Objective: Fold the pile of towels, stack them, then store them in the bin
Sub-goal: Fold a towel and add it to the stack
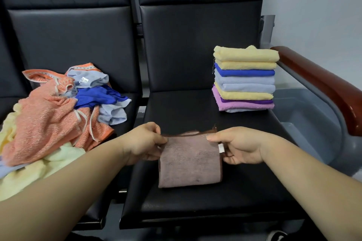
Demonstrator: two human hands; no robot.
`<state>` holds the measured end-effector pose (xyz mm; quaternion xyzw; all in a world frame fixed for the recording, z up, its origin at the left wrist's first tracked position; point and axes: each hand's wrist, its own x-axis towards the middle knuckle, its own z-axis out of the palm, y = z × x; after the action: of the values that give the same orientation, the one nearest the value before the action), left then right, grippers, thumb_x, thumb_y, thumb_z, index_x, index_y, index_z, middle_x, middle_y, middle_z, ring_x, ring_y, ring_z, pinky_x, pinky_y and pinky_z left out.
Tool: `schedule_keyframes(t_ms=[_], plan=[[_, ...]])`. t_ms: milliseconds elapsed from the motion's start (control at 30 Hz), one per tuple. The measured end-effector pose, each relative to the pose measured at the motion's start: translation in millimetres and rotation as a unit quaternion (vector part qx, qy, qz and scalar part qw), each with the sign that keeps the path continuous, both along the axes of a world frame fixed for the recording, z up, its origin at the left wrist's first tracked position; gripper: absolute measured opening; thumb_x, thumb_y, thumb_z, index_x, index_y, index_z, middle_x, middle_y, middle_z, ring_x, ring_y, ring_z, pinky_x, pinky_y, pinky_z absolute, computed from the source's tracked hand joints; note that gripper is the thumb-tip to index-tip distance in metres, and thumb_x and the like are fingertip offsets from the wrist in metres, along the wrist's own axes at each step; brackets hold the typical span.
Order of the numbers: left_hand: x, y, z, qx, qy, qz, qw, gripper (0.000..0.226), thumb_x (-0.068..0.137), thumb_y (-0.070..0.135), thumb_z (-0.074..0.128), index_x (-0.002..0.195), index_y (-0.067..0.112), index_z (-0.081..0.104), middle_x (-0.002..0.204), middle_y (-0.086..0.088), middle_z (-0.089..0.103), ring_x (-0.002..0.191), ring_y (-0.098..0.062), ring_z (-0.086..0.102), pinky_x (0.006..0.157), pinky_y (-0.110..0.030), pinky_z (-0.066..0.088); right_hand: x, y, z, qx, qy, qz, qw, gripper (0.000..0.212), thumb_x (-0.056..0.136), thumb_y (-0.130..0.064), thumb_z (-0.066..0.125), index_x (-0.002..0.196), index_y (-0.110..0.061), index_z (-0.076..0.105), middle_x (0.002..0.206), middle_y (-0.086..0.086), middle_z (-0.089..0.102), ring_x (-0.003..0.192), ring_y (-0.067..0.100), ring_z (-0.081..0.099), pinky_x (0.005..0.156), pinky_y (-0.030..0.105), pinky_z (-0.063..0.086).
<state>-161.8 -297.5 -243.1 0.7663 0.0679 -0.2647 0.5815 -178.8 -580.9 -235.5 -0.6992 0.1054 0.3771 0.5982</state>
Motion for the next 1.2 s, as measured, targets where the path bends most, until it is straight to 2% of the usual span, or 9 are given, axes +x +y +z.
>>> schedule_keyframes(t_ms=[200,367,533,600,733,833,1000,1067,1200], plan=[[5.5,2.6,-12.4,0.060,-0.081,0.037,0.994,0.024,0.097,-0.004,0.051,0.088,0.018,0.045,0.068,-0.007,0.052,0.048,-0.014,0.050,0.051,-0.026,0.047,10.2,14.0,-19.9,-0.067,-0.080,-0.017,0.994,0.023,0.093,-0.003,0.064,0.108,-0.015,0.074,0.104,-0.001,0.080,0.093,0.011,0.073,0.084,0.028,0.056],[9.2,7.6,-20.9,0.119,-0.163,0.044,0.978,0.023,0.092,-0.006,0.055,0.082,0.015,0.057,0.066,-0.002,0.058,0.058,-0.017,0.053,0.061,-0.033,0.047,15.9,27.8,-31.6,-0.150,-0.159,-0.027,0.975,0.020,0.090,-0.004,0.069,0.097,-0.022,0.076,0.100,0.000,0.078,0.097,0.017,0.074,0.080,0.030,0.061],[13.9,5.4,-31.6,0.161,-0.198,0.045,0.966,0.015,0.095,0.003,0.062,0.089,0.016,0.068,0.071,0.004,0.068,0.059,-0.008,0.059,0.062,-0.022,0.049,16.8,32.7,-30.9,-0.205,-0.188,-0.013,0.960,0.015,0.092,-0.008,0.069,0.098,-0.021,0.074,0.094,0.003,0.073,0.087,0.017,0.072,0.073,0.028,0.061],[13.4,3.6,-31.8,0.182,-0.207,0.021,0.961,0.010,0.094,0.011,0.067,0.098,0.020,0.070,0.087,0.006,0.073,0.076,-0.006,0.067,0.074,-0.020,0.051,16.9,33.5,-32.0,-0.225,-0.196,-0.012,0.954,0.014,0.091,-0.008,0.069,0.097,-0.020,0.074,0.095,0.004,0.074,0.088,0.019,0.073,0.078,0.034,0.065],[9.8,2.4,-31.1,0.293,-0.235,-0.080,0.923,0.050,0.089,0.015,0.067,0.139,0.016,0.061,0.130,0.003,0.066,0.121,-0.012,0.061,0.106,-0.024,0.044,19.2,36.7,-36.5,-0.272,-0.218,-0.014,0.937,0.012,0.089,-0.014,0.074,0.094,-0.025,0.073,0.094,0.002,0.075,0.089,0.021,0.074,0.084,0.046,0.064],[7.3,0.0,-32.2,0.327,-0.259,-0.089,0.904,0.056,0.092,0.017,0.063,0.147,0.017,0.053,0.144,-0.002,0.057,0.133,-0.017,0.053,0.113,-0.026,0.037,19.6,38.9,-36.1,-0.323,-0.239,0.002,0.916,0.009,0.090,-0.018,0.073,0.095,-0.025,0.072,0.095,-0.002,0.072,0.090,0.018,0.071,0.088,0.044,0.062],[4.6,-5.3,-37.7,0.369,-0.253,-0.054,0.893,0.054,0.088,0.024,0.063,0.141,0.017,0.053,0.129,-0.007,0.057,0.121,-0.025,0.058,0.103,-0.031,0.046,18.1,42.8,-29.9,-0.385,-0.242,0.024,0.890,0.012,0.091,-0.029,0.067,0.087,-0.018,0.069,0.087,0.001,0.069,0.083,0.020,0.067,0.069,0.034,0.054],[5.1,-7.4,-35.9,0.393,-0.205,-0.020,0.896,0.041,0.085,0.033,0.063,0.119,0.015,0.053,0.116,-0.005,0.056,0.104,-0.026,0.063,0.086,-0.036,0.052,17.3,44.8,-26.2,-0.411,-0.222,0.064,0.882,0.026,0.088,-0.041,0.064,0.079,-0.017,0.063,0.080,0.001,0.064,0.073,0.019,0.062,0.058,0.031,0.043],[4.4,-12.8,-31.3,0.439,-0.137,-0.059,0.886,0.026,0.097,0.041,0.050,0.080,0.021,0.050,0.091,0.000,0.059,0.077,-0.017,0.058,0.062,-0.029,0.041,10.5,49.8,-24.3,-0.408,-0.181,0.115,0.888,0.026,0.078,-0.041,0.070,0.075,-0.017,0.059,0.075,-0.001,0.059,0.066,0.018,0.055,0.057,0.031,0.040]])
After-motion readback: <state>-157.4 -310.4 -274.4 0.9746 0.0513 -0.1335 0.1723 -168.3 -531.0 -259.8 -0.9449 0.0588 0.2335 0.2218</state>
